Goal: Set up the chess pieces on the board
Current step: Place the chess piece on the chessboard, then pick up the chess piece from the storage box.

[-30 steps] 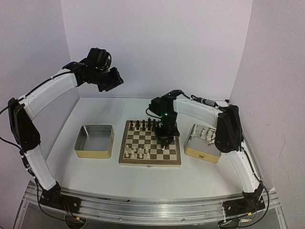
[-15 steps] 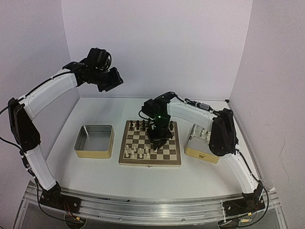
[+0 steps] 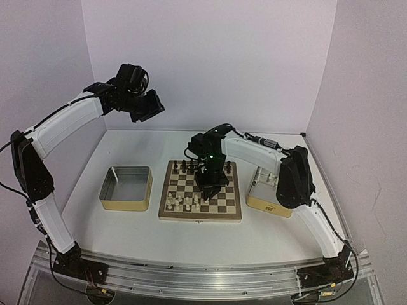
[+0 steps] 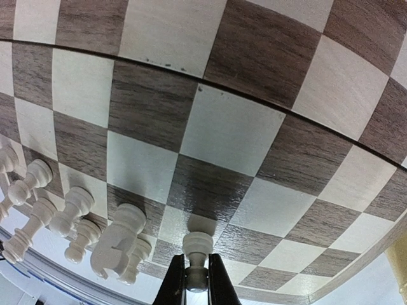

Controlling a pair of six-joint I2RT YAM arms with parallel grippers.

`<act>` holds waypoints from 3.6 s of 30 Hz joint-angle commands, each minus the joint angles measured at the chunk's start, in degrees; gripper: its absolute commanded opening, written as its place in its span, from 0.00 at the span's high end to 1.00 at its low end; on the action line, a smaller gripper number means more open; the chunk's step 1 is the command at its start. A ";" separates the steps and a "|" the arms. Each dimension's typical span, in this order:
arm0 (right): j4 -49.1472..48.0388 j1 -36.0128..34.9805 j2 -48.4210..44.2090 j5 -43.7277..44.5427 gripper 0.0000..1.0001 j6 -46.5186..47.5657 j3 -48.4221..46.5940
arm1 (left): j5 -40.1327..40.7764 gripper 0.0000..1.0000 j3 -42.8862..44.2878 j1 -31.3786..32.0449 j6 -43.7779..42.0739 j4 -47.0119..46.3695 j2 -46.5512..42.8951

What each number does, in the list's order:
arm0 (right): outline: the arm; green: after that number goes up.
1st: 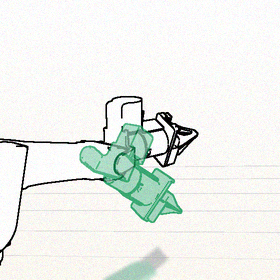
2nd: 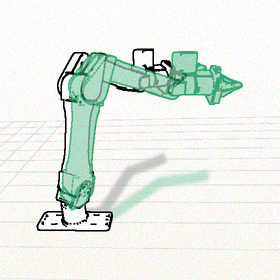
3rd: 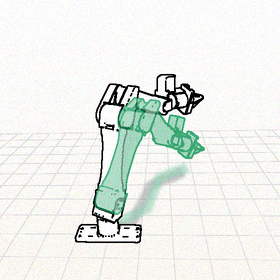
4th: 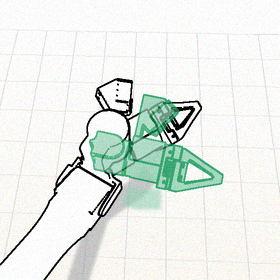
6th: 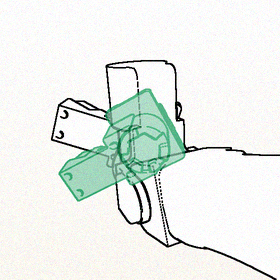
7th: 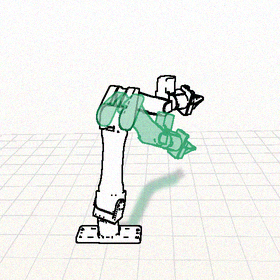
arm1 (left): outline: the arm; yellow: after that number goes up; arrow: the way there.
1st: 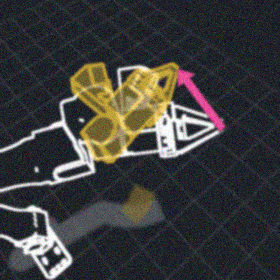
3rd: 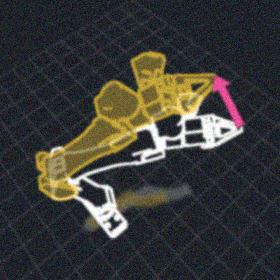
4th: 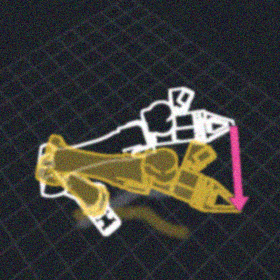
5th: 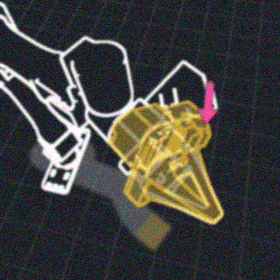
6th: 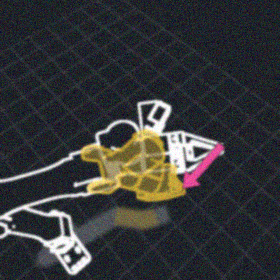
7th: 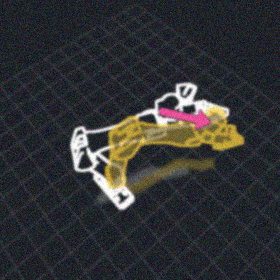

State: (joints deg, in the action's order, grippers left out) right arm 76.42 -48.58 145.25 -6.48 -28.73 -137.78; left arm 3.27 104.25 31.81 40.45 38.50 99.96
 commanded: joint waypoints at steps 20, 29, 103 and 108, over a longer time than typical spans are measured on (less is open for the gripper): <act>16.05 -0.15 1.17 -0.90 0.80 0.43 -2.55 | 1.13 0.67 1.14 -0.26 -0.38 -0.71 -2.03; 16.21 -0.09 -0.29 0.10 0.75 -0.10 -3.71 | 0.60 0.67 1.24 -0.26 -0.28 -0.97 -1.71; -17.17 30.83 -22.66 19.25 1.00 2.54 33.67 | -7.34 0.66 25.84 12.04 -5.91 11.20 22.24; -15.42 30.73 -27.79 16.16 1.00 2.11 36.04 | -7.03 0.66 25.53 11.86 -5.97 11.09 22.27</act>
State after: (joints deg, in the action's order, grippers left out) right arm 58.60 -17.87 125.16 12.71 -26.15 -102.79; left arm -5.10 127.17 43.92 35.73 49.17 121.98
